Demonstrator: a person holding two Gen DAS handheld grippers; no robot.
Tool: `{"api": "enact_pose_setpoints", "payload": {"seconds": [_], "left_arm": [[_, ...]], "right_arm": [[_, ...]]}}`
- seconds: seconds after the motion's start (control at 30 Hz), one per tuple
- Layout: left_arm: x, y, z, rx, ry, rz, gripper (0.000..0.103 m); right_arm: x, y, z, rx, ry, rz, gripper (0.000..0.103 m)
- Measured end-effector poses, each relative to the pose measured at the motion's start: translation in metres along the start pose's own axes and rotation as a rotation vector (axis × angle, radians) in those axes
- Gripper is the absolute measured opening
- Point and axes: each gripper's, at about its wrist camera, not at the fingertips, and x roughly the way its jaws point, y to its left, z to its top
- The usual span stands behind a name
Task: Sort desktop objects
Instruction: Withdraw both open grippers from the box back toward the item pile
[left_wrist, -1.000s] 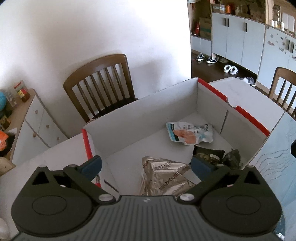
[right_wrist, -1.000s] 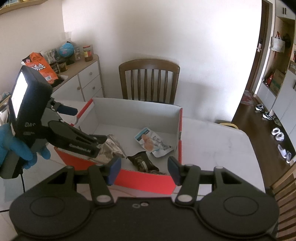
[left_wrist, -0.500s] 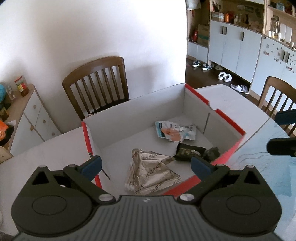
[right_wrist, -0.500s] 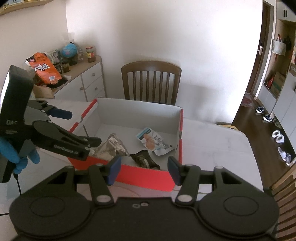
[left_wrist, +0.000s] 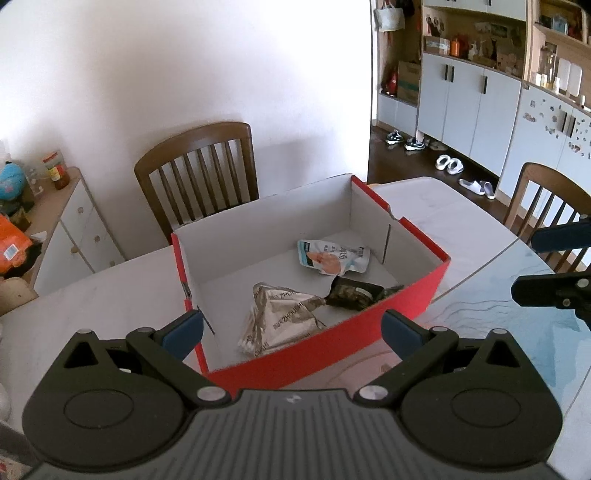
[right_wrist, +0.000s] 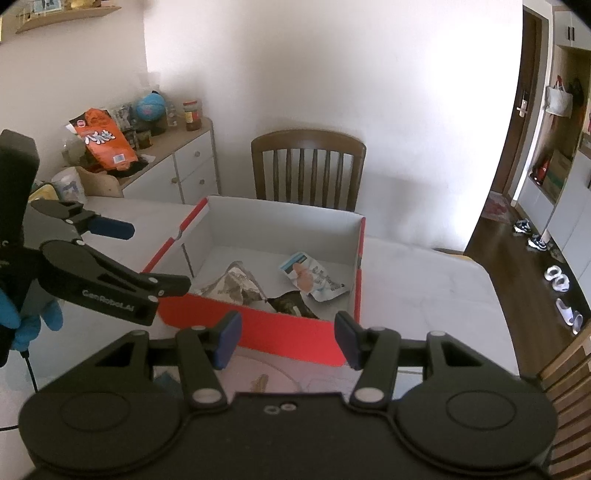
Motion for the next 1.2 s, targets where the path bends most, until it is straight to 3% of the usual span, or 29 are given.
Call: {"api": "enact_pose_setpoints", "payload": {"seconds": [0.73,1.2], "left_arm": [[-0.07,-0.041,-0.031,-0.017,-0.054,0.006,0.103],[-0.093,-0.049,-0.06,-0.032,-0.069,0.007,0.103]], "right_arm": [[-0.052,0.001,-0.033,0.003,-0.021,0.012,0.055],[-0.074,0.012,-0.061,-0.004,-0.033,0.004,0.055]]}}
